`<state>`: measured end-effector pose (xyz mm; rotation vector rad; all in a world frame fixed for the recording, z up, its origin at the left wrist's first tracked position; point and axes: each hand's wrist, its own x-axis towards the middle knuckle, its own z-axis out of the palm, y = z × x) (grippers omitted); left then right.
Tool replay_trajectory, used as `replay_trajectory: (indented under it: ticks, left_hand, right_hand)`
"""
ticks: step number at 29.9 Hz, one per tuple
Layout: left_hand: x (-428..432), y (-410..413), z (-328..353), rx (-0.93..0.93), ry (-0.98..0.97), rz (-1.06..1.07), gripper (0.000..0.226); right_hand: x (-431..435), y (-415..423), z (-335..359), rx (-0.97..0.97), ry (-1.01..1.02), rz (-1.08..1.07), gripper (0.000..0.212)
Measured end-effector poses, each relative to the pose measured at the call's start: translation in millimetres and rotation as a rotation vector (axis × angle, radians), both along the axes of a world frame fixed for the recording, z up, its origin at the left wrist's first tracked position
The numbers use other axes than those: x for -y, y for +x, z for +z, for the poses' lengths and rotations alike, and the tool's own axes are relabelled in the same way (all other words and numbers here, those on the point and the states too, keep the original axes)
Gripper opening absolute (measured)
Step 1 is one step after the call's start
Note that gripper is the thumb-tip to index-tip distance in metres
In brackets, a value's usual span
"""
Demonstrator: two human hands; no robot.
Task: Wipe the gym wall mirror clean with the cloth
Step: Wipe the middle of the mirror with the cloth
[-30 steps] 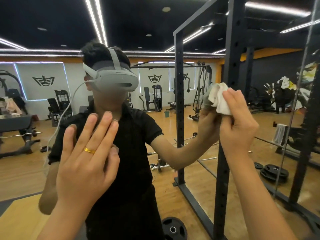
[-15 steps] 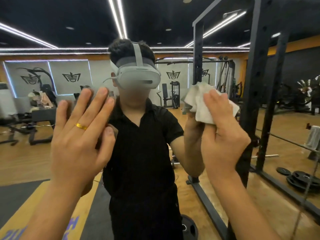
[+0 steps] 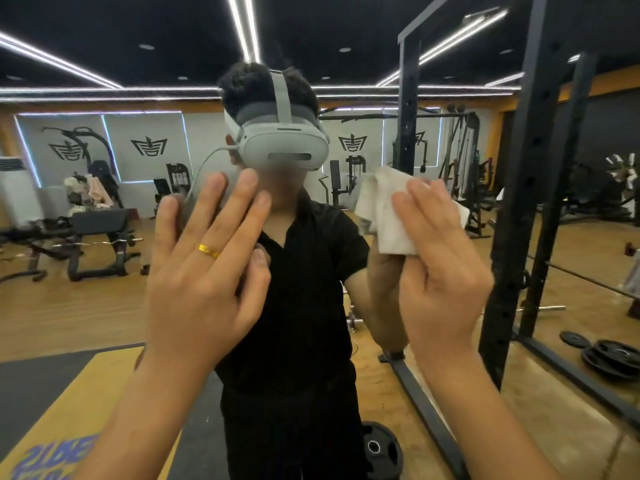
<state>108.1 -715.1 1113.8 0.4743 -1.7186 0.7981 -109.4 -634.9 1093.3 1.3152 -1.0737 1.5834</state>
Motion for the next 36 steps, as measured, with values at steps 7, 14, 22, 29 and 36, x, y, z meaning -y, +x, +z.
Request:
replay_trajectory:
  ticks: [7,14,22,29,36]
  left_hand:
    - [-1.5,4.1,1.9,-0.004,0.042,-0.096,0.044]
    - [-7.5,47.0,-24.2,-0.221,0.158,-0.131,0.046]
    - [9.3,48.6,-39.8,-0.237,0.146,-0.035,0.051]
    - [10.4,48.1,-41.8,-0.232,0.133,-0.019,0.050]
    - [11.6,49.3,-42.3,-0.220,0.121,0.000,0.049]
  right_hand:
    - [5.6,23.1,18.1,0.363,-0.058,0.139,0.045]
    - [23.3,88.2,-11.0,0.538,-0.149,0.234,0.044]
    - [23.0,95.5,-1.4,0.494,-0.110,0.257,0.050]
    - [18.2,105.3,-17.6,0.466,-0.107,0.266,0.051]
    - [36.8,116.7,20.9,0.502,-0.137,0.221,0.047]
